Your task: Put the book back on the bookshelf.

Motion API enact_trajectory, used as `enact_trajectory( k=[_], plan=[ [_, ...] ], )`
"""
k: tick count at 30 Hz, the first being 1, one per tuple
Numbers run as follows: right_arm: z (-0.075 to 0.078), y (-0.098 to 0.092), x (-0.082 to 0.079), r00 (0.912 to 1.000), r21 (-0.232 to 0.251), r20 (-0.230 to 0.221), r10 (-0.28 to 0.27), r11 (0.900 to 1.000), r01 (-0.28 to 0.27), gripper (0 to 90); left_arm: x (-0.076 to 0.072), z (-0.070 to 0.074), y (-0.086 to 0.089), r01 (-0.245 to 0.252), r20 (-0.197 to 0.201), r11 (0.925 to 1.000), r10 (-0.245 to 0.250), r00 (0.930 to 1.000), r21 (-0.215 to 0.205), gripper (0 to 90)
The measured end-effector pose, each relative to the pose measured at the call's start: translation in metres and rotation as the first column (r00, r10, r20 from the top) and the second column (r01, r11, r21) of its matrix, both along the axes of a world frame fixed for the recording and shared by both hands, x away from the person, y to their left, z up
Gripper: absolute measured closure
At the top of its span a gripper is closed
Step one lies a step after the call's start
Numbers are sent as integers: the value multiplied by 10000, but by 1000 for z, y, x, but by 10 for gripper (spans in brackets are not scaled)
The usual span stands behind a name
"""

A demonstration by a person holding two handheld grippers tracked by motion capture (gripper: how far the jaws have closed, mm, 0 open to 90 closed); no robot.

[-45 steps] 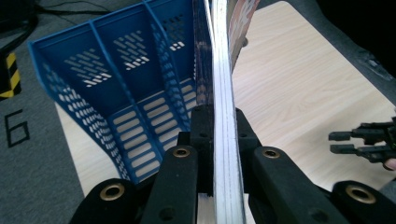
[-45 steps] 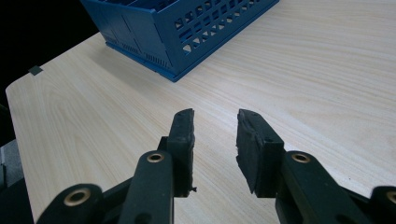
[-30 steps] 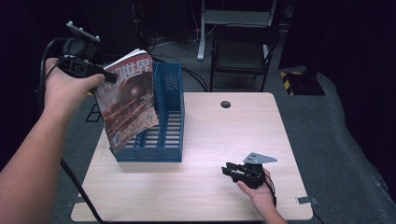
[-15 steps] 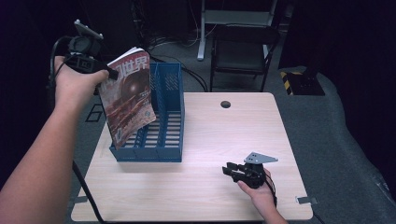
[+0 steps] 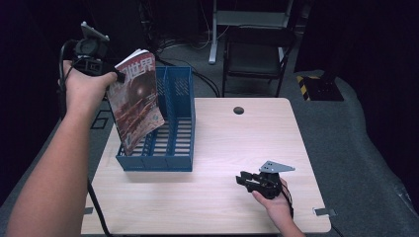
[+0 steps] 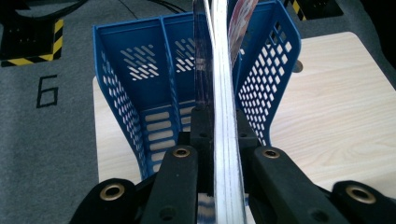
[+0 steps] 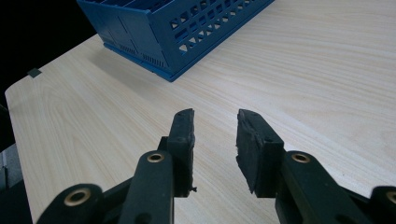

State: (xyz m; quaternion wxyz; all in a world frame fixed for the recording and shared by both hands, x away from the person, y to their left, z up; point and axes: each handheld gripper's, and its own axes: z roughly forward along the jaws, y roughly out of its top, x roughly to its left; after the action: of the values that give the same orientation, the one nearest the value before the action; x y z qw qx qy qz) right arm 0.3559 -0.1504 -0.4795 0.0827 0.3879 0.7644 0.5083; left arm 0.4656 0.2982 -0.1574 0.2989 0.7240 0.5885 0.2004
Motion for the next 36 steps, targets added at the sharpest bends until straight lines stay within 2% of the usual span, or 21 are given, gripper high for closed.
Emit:
enact_trajectory(
  k=[10, 18, 23, 36],
  plan=[
    [0, -1, 1, 10000, 24, 39, -10, 10000, 10, 667, 7, -7, -1, -314, 137, 9995, 315, 9994, -96, 840],
    [0, -3, 1, 10000, -9, 26, -1, 10000, 1, 667, 14, -17, -4, -580, 131, 9983, 581, 9982, -16, 840],
    [0, -3, 1, 10000, 21, 34, -15, 10000, 15, 667, 19, -25, -5, -733, 237, 9971, 738, 9970, -179, 840],
    [1, -3, 1, 10000, 95, 38, -69, 9999, 69, 667, 28, -36, -14, -849, 288, 9962, 854, 9959, -209, 840]
  ],
)
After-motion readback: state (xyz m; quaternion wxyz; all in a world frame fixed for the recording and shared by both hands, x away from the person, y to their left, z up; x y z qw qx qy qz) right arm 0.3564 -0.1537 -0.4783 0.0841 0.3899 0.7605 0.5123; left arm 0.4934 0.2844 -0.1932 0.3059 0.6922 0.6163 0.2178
